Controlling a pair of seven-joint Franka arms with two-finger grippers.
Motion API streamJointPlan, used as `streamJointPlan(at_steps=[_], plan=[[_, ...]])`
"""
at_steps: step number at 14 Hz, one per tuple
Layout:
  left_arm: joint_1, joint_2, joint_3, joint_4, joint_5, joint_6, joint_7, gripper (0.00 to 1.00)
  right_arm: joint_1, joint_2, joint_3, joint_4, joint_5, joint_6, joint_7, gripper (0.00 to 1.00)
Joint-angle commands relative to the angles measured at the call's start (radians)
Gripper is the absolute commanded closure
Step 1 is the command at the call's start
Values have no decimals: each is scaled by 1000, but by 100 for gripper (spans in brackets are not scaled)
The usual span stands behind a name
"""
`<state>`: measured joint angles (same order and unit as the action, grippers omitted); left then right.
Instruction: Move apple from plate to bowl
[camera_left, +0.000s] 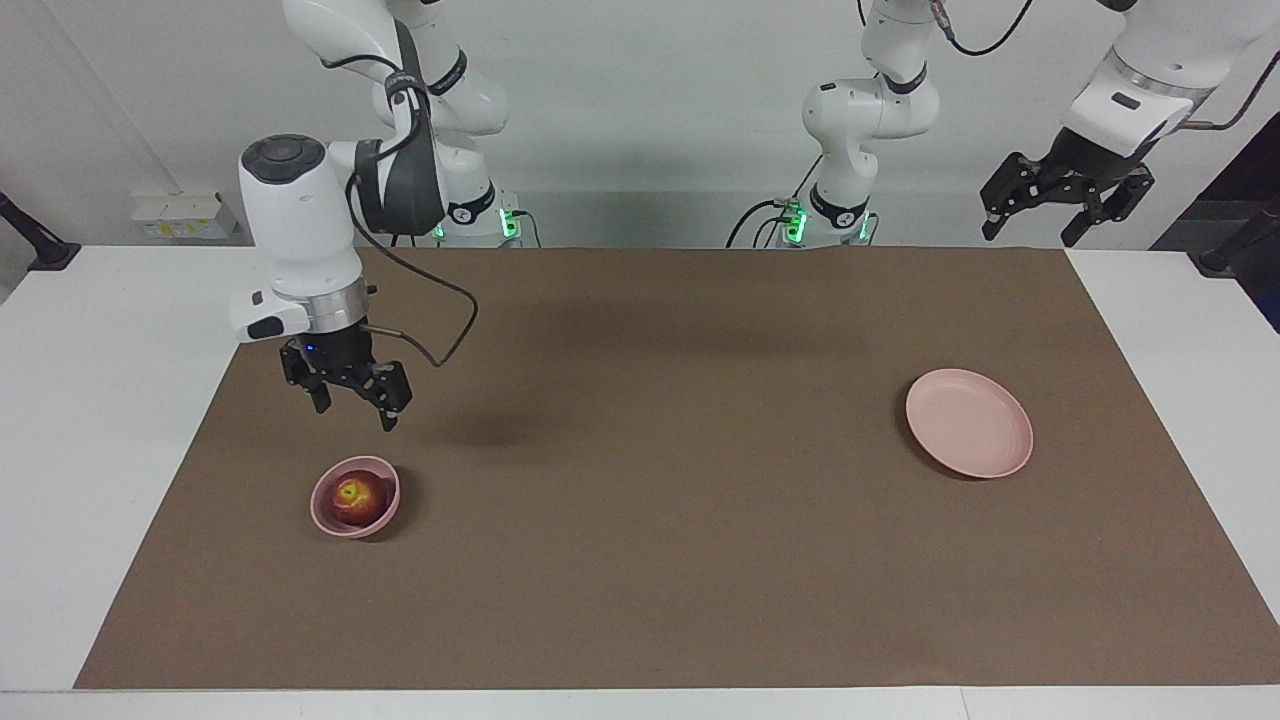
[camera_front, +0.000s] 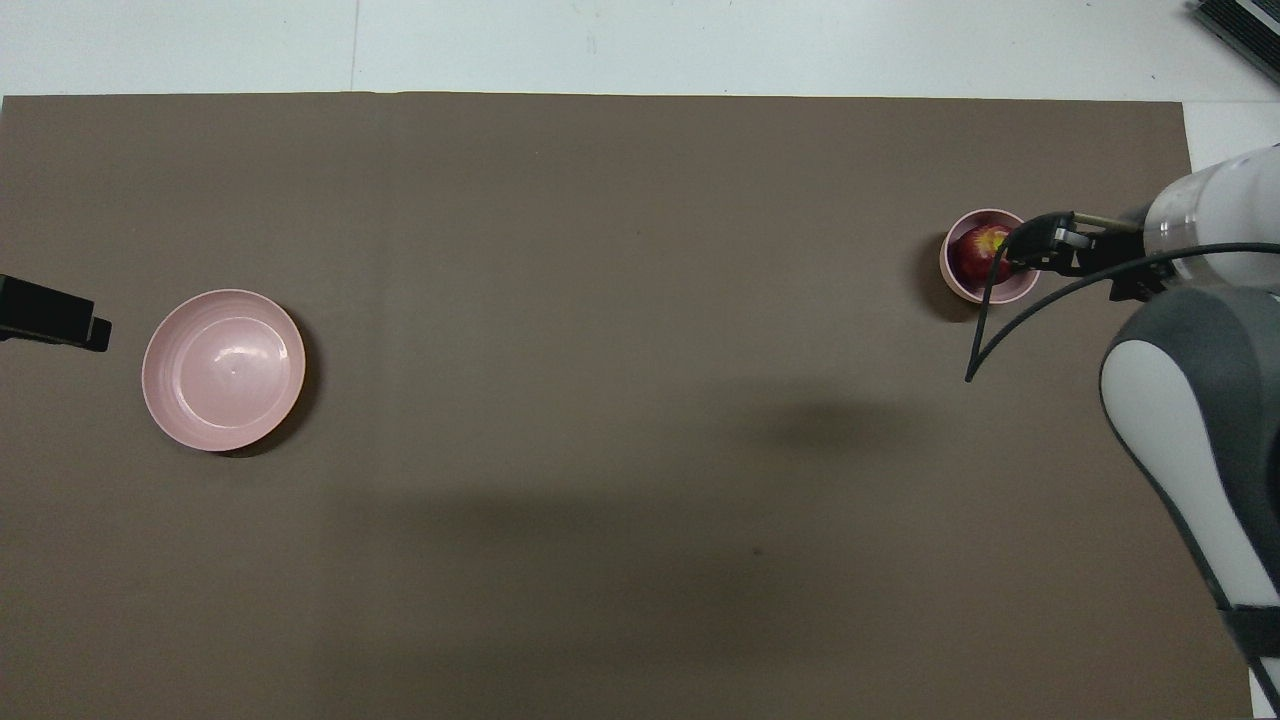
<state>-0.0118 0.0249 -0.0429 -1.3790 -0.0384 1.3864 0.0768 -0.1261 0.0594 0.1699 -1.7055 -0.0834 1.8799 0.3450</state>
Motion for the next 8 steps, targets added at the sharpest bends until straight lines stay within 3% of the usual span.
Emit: streamJointPlan(at_steps=[1, 5, 8], plan=[[9, -2, -2, 17, -17, -23, 0, 0, -17, -64, -6, 3, 34, -94, -105, 0], [9, -2, -2, 17, -17, -23, 0, 0, -33, -63, -45, 128, 140, -292, -118, 0], [9, -2, -2, 17, -17, -23, 0, 0, -29, -79, -62, 164, 120, -375, -164, 0]])
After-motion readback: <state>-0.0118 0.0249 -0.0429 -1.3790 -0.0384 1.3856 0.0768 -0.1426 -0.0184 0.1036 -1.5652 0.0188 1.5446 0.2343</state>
